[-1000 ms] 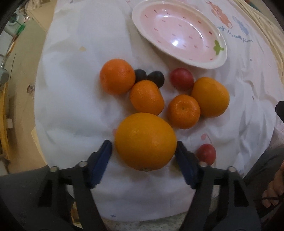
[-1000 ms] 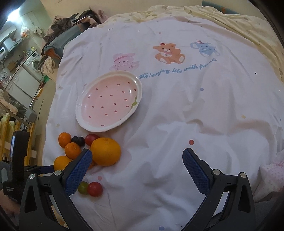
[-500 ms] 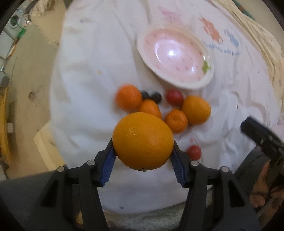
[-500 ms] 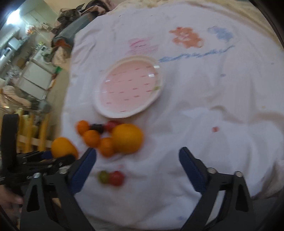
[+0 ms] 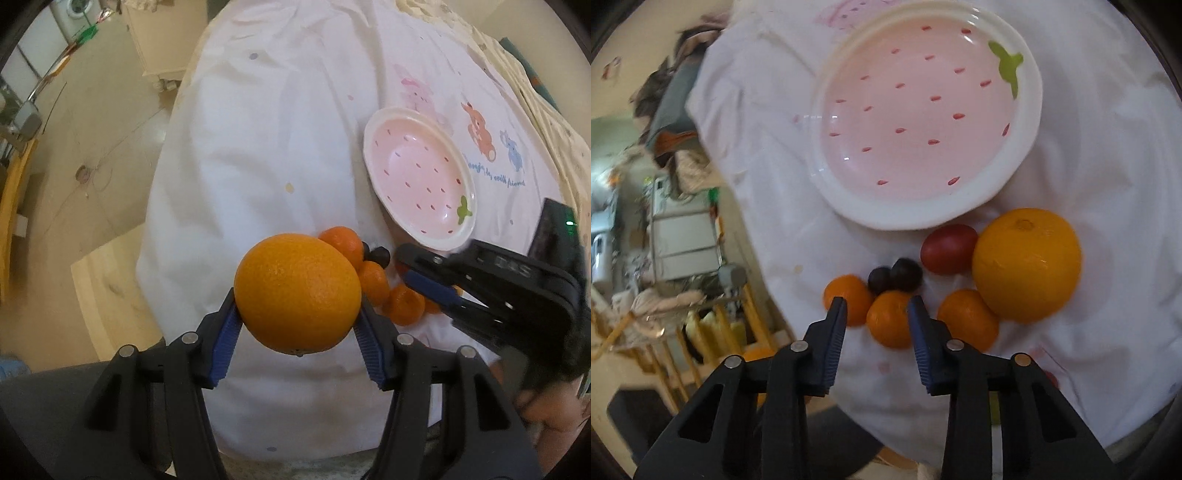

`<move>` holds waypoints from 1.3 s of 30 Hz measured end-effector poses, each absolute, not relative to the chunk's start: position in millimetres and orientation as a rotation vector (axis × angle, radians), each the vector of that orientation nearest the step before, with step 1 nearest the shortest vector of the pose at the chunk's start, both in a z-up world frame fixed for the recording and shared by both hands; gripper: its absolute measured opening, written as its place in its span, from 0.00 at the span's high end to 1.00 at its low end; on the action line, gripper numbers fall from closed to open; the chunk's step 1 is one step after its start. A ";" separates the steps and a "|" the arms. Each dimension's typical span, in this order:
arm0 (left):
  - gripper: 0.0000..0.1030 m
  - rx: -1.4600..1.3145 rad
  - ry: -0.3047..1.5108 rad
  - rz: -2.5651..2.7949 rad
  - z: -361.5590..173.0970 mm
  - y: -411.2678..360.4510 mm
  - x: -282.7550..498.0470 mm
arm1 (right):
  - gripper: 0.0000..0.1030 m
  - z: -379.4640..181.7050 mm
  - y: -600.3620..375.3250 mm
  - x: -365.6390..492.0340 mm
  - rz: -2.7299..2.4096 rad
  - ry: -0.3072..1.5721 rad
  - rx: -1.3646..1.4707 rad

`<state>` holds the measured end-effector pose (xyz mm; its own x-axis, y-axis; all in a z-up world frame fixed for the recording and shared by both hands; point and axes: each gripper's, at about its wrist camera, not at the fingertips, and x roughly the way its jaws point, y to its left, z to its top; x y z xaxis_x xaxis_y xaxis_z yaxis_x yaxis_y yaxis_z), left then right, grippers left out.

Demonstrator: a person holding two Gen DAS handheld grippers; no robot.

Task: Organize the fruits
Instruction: 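Grasp a dark grape with the right gripper while the left gripper holds the orange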

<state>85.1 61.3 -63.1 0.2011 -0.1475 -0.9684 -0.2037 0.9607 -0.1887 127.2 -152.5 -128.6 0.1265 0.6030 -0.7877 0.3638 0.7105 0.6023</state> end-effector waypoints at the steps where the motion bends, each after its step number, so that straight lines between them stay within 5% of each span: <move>1: 0.47 -0.324 1.374 0.041 -62.7 65.1 84.9 | 0.67 -130.5 -150.5 130.1 0.192 1.482 0.838; 15: 0.47 -0.402 1.359 0.084 -57.3 83.1 87.2 | 0.71 -141.3 -116.2 146.8 -0.036 1.487 0.667; 20: 0.47 -0.416 1.358 0.084 -57.8 85.6 85.9 | 0.82 -147.9 -117.3 146.6 -0.064 1.488 0.587; 39: 0.47 -0.393 1.337 0.105 -57.2 83.1 87.1 | 0.82 -133.8 -125.0 149.2 0.134 1.442 0.516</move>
